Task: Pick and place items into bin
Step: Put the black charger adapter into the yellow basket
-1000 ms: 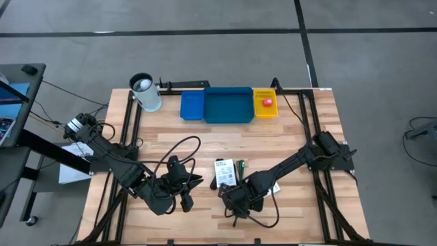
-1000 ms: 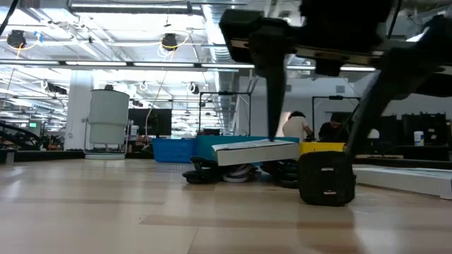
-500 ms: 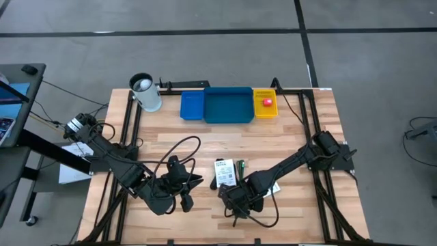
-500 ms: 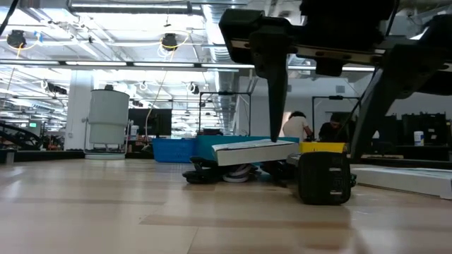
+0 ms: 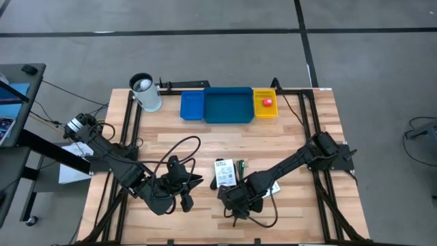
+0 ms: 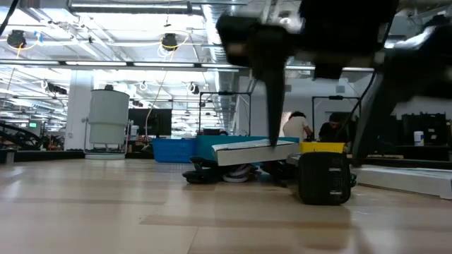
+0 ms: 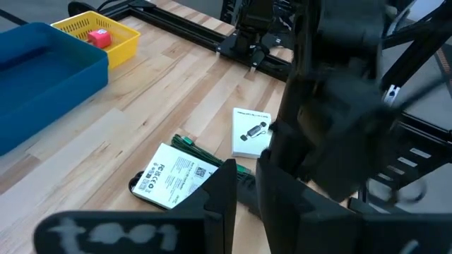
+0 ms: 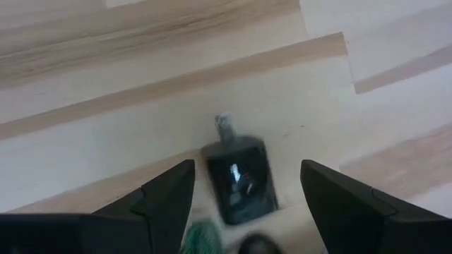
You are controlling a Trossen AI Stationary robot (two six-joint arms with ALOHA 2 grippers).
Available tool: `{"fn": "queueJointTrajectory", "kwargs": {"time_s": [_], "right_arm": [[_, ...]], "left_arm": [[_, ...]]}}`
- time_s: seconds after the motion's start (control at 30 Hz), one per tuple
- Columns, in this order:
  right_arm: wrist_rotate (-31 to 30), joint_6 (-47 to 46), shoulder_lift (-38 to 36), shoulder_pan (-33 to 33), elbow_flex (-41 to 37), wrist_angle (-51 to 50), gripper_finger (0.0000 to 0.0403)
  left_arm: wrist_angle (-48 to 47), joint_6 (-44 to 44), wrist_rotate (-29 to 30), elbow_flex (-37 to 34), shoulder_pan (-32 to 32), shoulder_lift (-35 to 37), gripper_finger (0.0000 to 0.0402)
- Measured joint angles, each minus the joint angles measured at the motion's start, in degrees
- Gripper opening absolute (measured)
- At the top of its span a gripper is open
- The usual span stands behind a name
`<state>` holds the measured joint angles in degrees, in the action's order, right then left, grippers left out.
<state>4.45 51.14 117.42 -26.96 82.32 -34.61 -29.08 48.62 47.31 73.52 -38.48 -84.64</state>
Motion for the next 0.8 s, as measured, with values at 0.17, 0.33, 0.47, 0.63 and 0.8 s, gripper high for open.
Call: {"fn": "queueJointTrajectory", "kwargs": {"time_s": [0.17,0.33,0.47,0.63,0.8], "right_arm": [[-1.8,2.8,3.0,-1.2,0.2,-2.7,0.0255],[-2.4,2.4,3.8,-1.4,0.2,-2.7,0.0255],[-2.8,2.1,3.8,-1.4,1.0,-3.3,0.0255],[-2.3,0.0,4.1,-0.8,2.5,-4.7,0.0255],[-2.5,-0.3,4.1,-0.8,2.7,-5.6,0.0255]], "left_arm": [[0.2,0.0,-0.1,0.0,0.0,0.0,0.0043],[0.3,0.1,-0.5,0.0,-0.1,0.0,0.0043],[0.3,0.1,-0.5,0.0,-0.1,0.0,0.0043],[0.3,0.1,-0.5,0.0,-0.1,0.0,0.0043],[0.3,0.1,-0.5,0.0,-0.1,0.0,0.0043]]}}
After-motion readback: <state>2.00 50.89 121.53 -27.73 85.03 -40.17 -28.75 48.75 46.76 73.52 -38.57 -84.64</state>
